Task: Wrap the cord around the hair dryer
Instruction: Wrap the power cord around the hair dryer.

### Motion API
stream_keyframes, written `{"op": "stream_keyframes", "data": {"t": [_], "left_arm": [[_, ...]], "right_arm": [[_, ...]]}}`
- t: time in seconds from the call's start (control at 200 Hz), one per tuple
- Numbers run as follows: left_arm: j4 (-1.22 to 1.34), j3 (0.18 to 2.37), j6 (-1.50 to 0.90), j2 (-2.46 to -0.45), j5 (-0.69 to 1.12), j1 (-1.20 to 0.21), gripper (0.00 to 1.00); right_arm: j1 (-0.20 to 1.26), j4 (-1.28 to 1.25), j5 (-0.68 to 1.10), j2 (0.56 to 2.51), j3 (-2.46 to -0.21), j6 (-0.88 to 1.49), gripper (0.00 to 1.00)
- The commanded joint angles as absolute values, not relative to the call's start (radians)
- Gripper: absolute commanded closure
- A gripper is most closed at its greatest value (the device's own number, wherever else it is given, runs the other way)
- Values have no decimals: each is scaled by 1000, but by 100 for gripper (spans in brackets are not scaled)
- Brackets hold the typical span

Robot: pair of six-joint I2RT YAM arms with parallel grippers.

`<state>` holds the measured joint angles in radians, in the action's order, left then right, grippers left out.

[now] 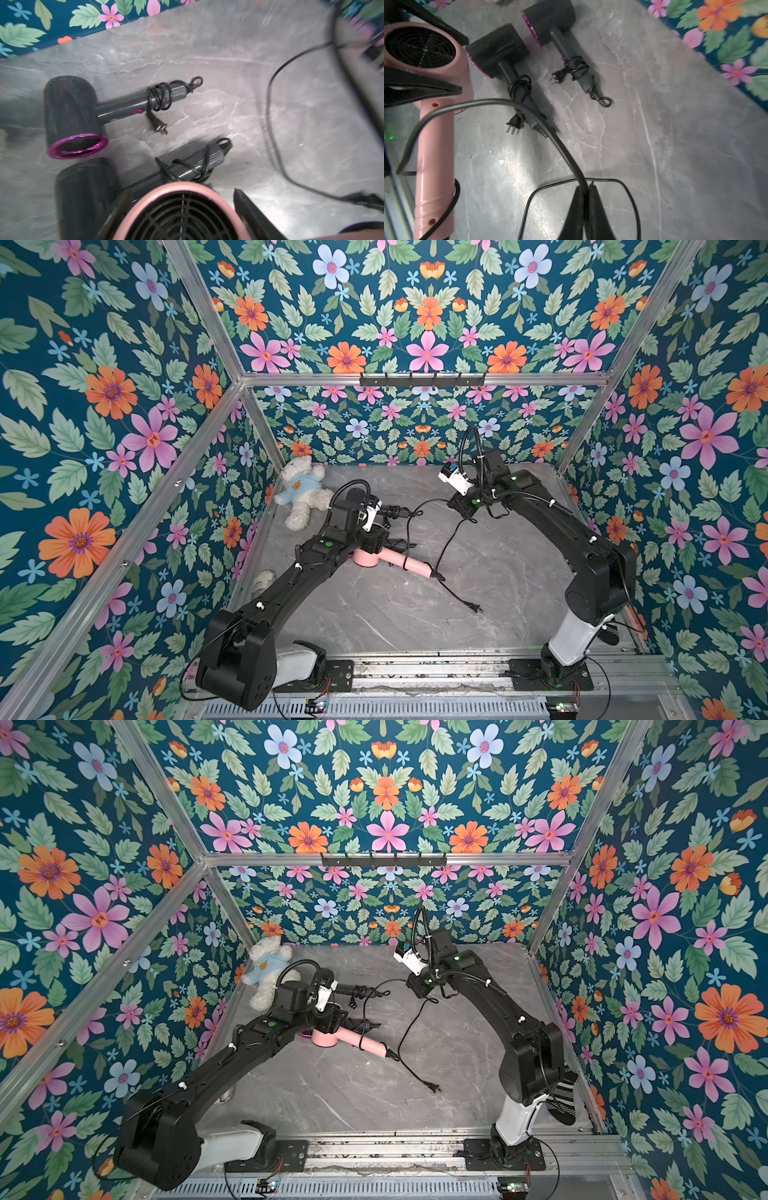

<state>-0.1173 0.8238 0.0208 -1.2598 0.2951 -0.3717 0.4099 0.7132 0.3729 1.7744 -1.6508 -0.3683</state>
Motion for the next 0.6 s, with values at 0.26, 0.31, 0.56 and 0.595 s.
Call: {"op": "stream_keyframes", "data": {"t": [0.26,0.31,0.56,0.595], "left_arm": [[644,580,-626,-1213,590,-170,100],[686,568,-702,-1221,537,-158,100],[683,545,-943,-1255,189,-127,100],[630,558,-952,-1259,144,-127,100]], "right_arm": [[330,378,670,1761,-1368,-128,100],[331,368,659,1761,-1343,-101,100],[384,429,477,1703,-1214,-77,100],[403,453,436,1691,-1200,-90,100]]}}
